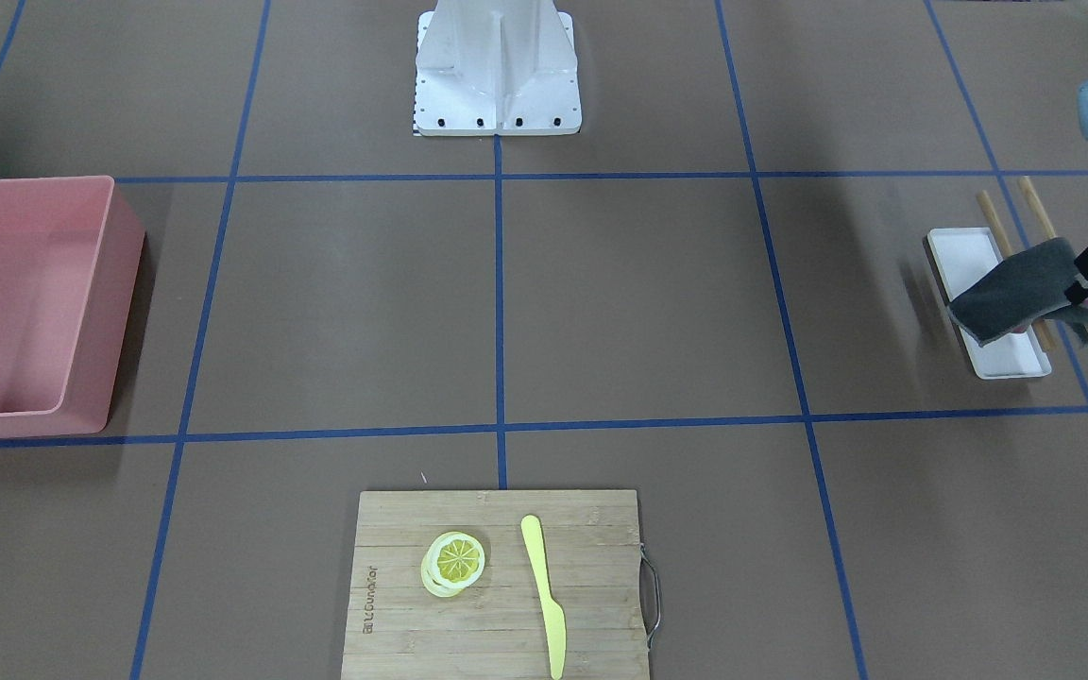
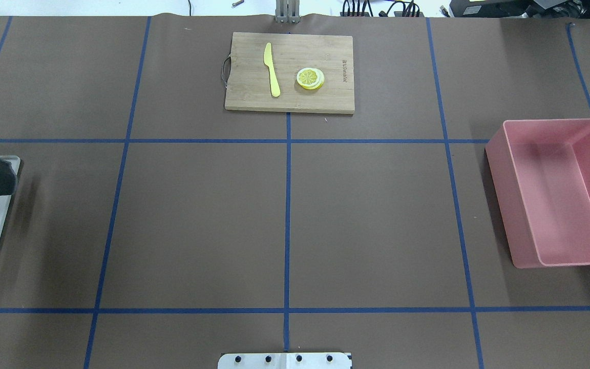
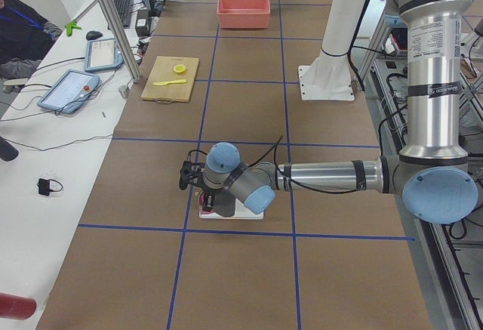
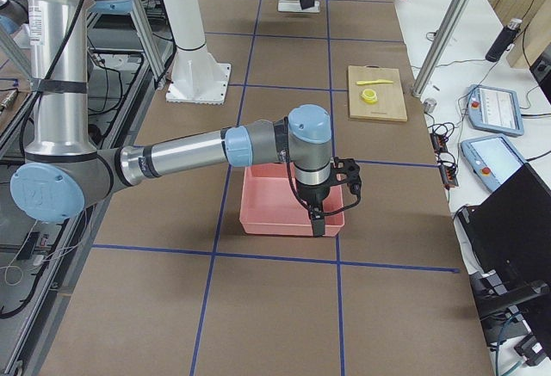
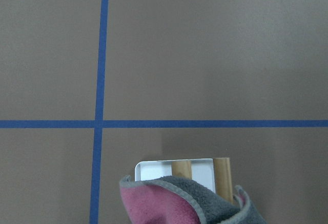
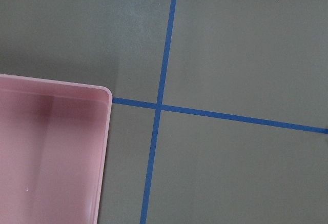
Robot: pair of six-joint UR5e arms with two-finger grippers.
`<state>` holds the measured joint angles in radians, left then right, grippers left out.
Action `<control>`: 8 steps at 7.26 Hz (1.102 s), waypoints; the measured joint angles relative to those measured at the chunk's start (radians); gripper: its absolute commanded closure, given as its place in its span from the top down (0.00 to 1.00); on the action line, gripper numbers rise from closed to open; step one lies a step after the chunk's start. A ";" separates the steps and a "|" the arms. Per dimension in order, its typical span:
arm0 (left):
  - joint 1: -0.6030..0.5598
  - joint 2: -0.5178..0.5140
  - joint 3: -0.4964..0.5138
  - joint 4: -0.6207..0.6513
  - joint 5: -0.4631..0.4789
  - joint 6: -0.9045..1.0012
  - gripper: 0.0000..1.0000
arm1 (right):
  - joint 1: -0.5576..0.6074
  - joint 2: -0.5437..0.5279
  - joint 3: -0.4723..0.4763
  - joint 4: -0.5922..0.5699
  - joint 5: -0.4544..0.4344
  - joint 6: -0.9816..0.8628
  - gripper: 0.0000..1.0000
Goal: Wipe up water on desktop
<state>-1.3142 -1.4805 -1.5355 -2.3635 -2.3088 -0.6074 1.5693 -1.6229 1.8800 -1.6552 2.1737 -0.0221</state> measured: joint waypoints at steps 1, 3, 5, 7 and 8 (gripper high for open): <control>0.001 -0.006 0.003 -0.005 0.000 -0.001 0.19 | 0.000 0.000 0.000 0.000 0.000 0.000 1.00; 0.001 -0.015 0.004 -0.008 -0.001 -0.003 0.00 | 0.000 0.000 0.000 0.000 0.000 0.001 1.00; 0.001 -0.017 0.002 -0.007 -0.002 -0.003 0.00 | 0.000 0.000 -0.001 0.000 0.000 0.001 1.00; -0.001 -0.017 -0.005 -0.006 -0.012 -0.001 0.00 | 0.000 0.000 0.000 0.000 0.000 0.001 1.00; -0.004 -0.015 -0.017 -0.003 -0.019 0.001 0.00 | 0.000 0.000 -0.001 0.000 0.000 0.001 1.00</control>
<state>-1.3178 -1.4957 -1.5521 -2.3665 -2.3276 -0.6065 1.5693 -1.6230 1.8792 -1.6552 2.1736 -0.0215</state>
